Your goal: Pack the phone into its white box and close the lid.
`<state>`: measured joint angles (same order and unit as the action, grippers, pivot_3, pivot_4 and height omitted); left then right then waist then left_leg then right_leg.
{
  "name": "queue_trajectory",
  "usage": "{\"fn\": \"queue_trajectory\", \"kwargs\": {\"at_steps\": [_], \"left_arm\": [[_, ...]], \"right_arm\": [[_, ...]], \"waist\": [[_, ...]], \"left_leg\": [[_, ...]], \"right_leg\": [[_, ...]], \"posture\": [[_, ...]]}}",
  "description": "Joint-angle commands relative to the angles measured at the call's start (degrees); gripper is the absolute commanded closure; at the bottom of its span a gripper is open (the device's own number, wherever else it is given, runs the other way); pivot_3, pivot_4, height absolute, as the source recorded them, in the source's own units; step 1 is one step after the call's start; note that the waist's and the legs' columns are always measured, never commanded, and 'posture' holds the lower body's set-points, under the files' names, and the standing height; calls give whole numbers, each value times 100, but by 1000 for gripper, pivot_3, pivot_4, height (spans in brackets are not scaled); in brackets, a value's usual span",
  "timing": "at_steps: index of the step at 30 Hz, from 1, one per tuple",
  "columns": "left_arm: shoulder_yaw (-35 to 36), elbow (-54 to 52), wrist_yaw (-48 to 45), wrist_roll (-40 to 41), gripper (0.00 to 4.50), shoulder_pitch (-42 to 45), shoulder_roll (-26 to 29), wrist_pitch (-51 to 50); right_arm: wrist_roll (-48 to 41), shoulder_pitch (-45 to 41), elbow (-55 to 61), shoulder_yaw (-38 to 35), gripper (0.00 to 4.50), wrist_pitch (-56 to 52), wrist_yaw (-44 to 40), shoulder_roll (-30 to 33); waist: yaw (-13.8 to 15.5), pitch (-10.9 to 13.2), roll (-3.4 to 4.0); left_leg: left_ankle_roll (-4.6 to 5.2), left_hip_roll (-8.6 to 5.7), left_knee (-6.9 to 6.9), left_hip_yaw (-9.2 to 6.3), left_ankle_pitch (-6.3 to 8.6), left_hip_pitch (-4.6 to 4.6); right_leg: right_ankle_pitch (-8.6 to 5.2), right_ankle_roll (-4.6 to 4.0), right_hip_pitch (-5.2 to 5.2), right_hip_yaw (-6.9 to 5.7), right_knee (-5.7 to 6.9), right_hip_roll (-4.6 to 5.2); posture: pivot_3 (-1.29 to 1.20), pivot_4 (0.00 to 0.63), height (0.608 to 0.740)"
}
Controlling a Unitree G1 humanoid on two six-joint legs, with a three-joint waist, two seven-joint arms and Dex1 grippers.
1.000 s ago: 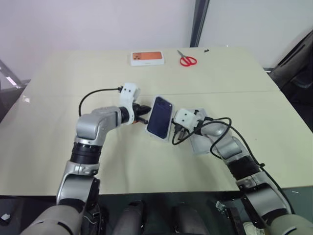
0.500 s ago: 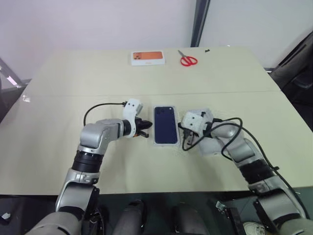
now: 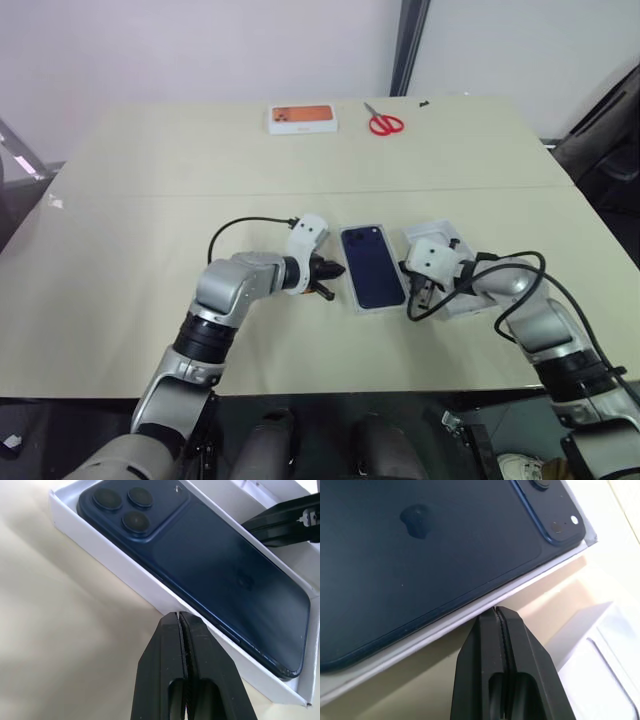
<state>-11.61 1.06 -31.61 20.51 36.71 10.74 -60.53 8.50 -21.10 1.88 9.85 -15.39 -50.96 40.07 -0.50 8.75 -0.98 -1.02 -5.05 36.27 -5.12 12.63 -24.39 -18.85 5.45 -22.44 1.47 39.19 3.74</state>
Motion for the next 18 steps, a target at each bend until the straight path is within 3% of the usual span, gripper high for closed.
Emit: {"fn": "queue_trajectory", "kwargs": {"at_steps": [1,11,18], "left_arm": [[-101,-62,-104,33,4416,103,-103,207],[-20,-83,-248,-2,4416,56,168,449],[422,546,-757,-126,4416,172,1114,1338]], "right_arm": [[-246,65,567,-102,4500,-104,-126,51],[-171,-10,553,-222,4500,-129,-20,222],[-286,374,987,-881,4500,-314,67,797]], "waist": [[-5,0,0],[-7,0,0],[-4,1,0]], "left_leg": [[0,0,0,0,0,0],[0,1,0,0,0,0],[0,1,-2,0,0,0]], "right_leg": [[0,0,0,0,0,0],[0,0,-1,1,0,0],[0,0,-1,0,-1,0]], "posture": [[0,150,734],[0,150,734],[0,150,734]]}}
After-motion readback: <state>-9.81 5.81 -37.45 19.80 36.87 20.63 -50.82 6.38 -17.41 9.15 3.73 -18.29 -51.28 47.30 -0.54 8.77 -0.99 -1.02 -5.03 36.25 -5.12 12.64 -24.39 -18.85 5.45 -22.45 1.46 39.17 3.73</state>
